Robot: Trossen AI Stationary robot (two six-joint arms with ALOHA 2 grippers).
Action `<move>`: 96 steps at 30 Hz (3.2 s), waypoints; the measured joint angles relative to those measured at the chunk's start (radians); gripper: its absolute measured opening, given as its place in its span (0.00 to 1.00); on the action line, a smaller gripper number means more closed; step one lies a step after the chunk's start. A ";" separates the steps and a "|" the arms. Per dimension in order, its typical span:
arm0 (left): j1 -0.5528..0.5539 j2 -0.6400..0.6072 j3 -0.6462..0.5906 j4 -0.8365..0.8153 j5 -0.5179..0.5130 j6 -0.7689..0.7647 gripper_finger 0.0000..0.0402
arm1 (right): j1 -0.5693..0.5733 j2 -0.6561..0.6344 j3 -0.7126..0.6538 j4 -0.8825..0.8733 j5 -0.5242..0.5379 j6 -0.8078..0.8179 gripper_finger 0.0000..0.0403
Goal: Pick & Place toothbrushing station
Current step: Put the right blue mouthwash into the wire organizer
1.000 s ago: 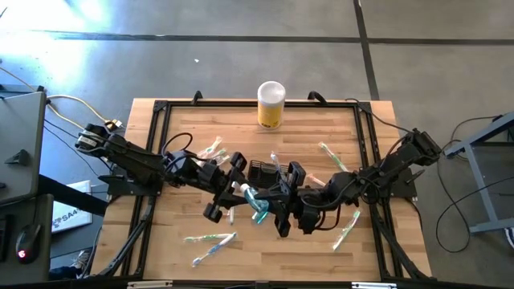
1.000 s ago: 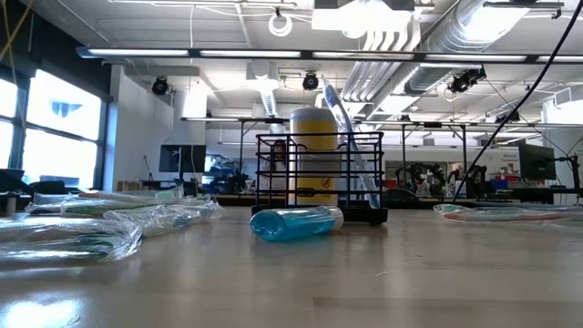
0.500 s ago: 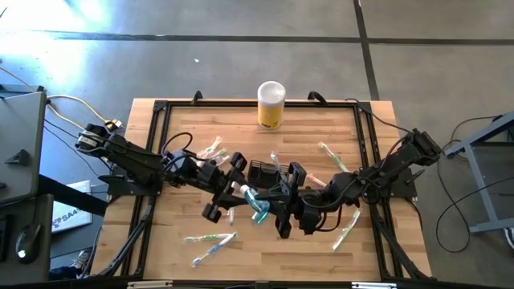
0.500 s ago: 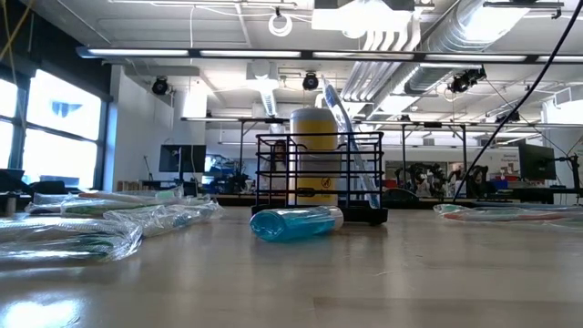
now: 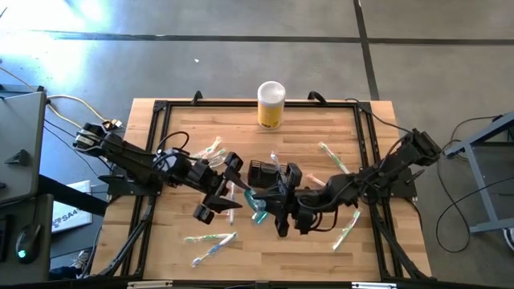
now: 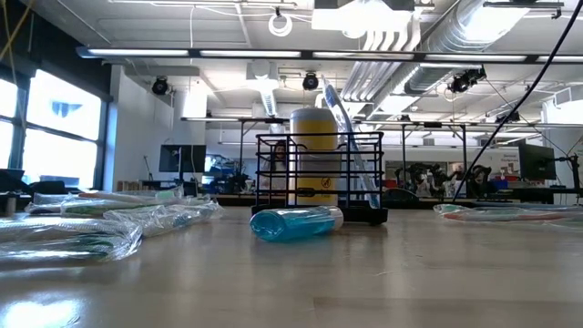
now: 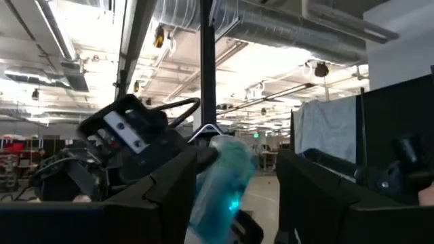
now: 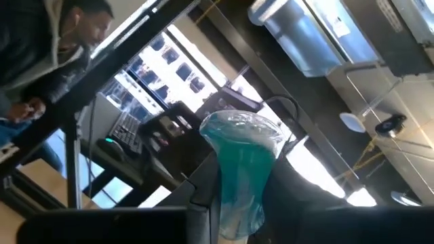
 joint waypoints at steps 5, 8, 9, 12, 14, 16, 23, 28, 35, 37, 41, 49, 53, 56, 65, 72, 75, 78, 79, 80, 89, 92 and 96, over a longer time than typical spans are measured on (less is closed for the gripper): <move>0.000 0.002 0.000 -0.014 -0.004 0.000 0.50 | 0.001 0.000 0.000 0.013 -0.018 -0.007 0.17; 0.002 0.003 0.000 -0.028 -0.014 0.000 0.50 | 0.001 0.000 0.000 0.042 -0.031 -0.026 0.17; 0.002 0.005 0.000 -0.037 -0.017 -0.002 0.50 | 0.001 0.000 0.001 0.054 -0.035 -0.028 0.17; 0.002 0.007 -0.003 -0.049 -0.017 -0.006 0.50 | 0.000 -0.001 0.003 0.070 -0.052 -0.030 0.17; 0.002 0.007 -0.003 -0.046 -0.016 -0.006 0.50 | 0.000 -0.001 0.003 0.068 -0.051 -0.030 0.17; 0.002 0.007 -0.003 -0.045 -0.017 -0.003 0.50 | 0.000 -0.001 0.003 0.065 -0.047 -0.030 0.17; 0.002 0.007 -0.003 -0.043 -0.017 -0.001 0.50 | 0.000 -0.001 0.003 0.062 -0.046 -0.023 0.17; 0.002 0.007 -0.003 -0.040 -0.024 0.014 0.50 | 0.000 -0.001 0.003 0.053 -0.043 -0.021 0.17; 0.002 0.007 -0.003 -0.042 -0.023 0.030 0.40 | 0.000 -0.001 0.003 0.050 -0.050 -0.013 0.17; 0.002 0.007 -0.003 -0.043 -0.017 0.032 0.36 | 0.000 -0.001 0.003 0.049 -0.055 -0.010 0.17; 0.002 0.007 -0.003 -0.043 -0.010 0.032 0.33 | 0.000 -0.001 0.003 0.048 -0.059 -0.007 0.17; 0.001 0.007 -0.003 -0.043 -0.012 0.034 0.31 | -0.001 -0.001 0.003 0.030 -0.051 0.024 0.19; 0.001 0.006 -0.003 -0.044 -0.012 0.036 0.30 | -0.001 -0.003 0.003 0.017 -0.025 0.031 0.26; 0.001 0.005 -0.003 -0.050 -0.012 0.036 0.23 | -0.001 -0.005 0.003 0.007 -0.011 0.032 0.32; 0.003 0.008 -0.002 -0.075 -0.020 0.054 0.22 | -0.003 0.001 0.003 -0.016 0.039 0.052 0.48; 0.003 0.008 -0.002 -0.077 -0.022 0.054 0.22 | -0.002 0.001 0.002 -0.017 0.091 0.053 0.52; 0.003 0.007 -0.002 -0.077 -0.025 0.054 0.22 | 0.007 0.001 0.002 -0.014 0.118 0.054 0.52; 0.003 -0.011 -0.002 -0.106 -0.023 0.056 0.22 | 0.037 0.001 0.002 -0.020 0.214 0.043 0.52; 0.002 -0.022 -0.002 -0.117 -0.022 0.056 0.22 | 0.052 0.001 0.002 -0.021 0.264 0.027 0.52; 0.001 -0.037 -0.002 -0.139 -0.023 0.058 0.22 | 0.067 0.000 0.002 -0.022 0.319 0.009 0.52; 0.001 -0.144 -0.002 -0.391 -0.091 0.092 0.22 | 0.184 -0.001 0.003 -0.026 0.858 -0.022 0.52; 0.001 -0.164 0.023 -0.543 -0.134 0.108 0.22 | 0.203 -0.002 0.002 -0.054 1.000 0.003 0.51; 0.000 -0.165 0.114 -0.802 -0.144 0.110 0.22 | 0.229 -0.002 -0.001 -0.140 1.080 0.075 0.49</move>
